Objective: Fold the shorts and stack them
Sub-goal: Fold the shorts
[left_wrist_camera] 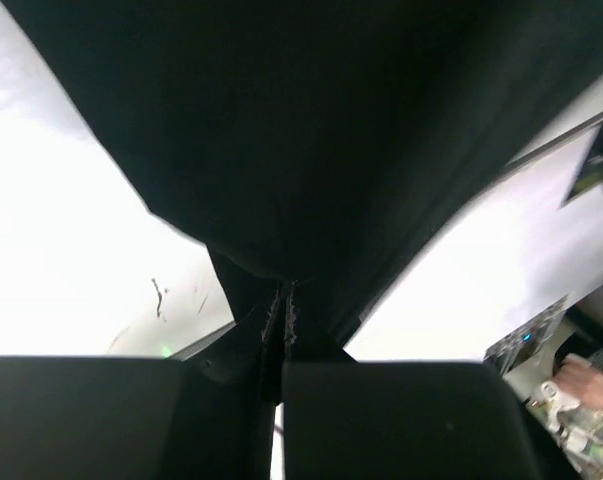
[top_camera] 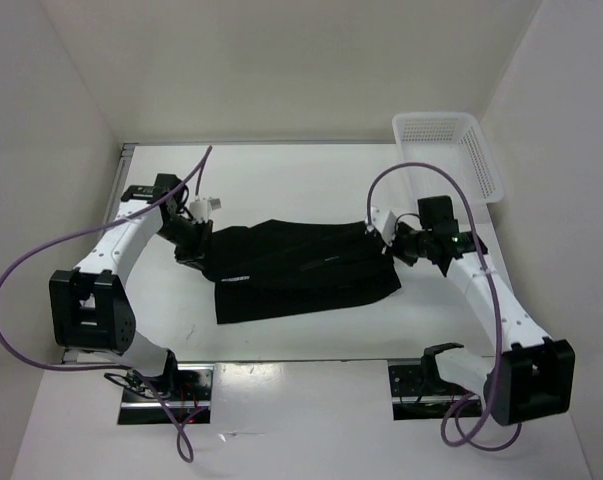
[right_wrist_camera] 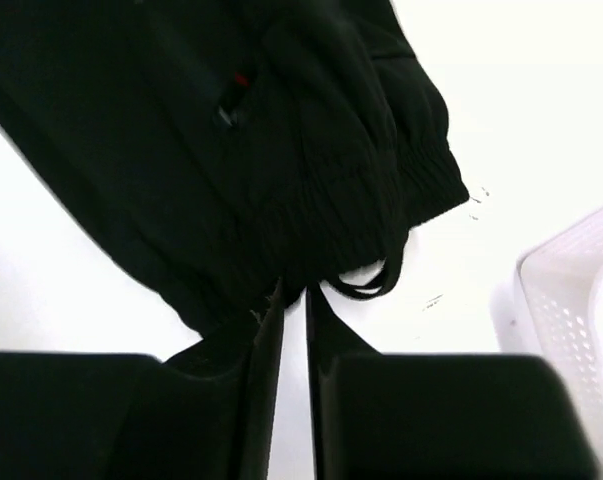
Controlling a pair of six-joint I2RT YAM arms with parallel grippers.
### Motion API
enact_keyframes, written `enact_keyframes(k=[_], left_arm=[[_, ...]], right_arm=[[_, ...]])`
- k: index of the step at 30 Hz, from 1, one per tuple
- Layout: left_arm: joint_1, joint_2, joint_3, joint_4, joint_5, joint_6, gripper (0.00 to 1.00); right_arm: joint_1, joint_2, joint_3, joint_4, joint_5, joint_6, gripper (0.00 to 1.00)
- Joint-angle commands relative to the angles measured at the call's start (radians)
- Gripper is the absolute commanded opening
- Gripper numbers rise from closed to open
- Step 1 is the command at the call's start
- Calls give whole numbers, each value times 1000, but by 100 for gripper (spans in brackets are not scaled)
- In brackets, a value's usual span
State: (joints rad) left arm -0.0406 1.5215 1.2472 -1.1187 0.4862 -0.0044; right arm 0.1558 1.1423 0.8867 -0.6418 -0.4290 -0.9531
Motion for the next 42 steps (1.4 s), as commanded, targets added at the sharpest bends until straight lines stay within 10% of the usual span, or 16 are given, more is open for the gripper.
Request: enact_keyframes(k=[1,9,20,42], left_arm=[[-30,0,-32,33,-66,4,0],[-105,40,-42,56,-109,4,0],[-105,49,-51,76,-118,4,0],[-105,29,-51,85,-118,4,0]], right_arm=[[56,-82,-89,-9,30,-180,22],[65,-154,-150,-55,93,-266,45],[100,233,198,-75,-179,478,57],[13,339,259,-185,-16,1000,63]])
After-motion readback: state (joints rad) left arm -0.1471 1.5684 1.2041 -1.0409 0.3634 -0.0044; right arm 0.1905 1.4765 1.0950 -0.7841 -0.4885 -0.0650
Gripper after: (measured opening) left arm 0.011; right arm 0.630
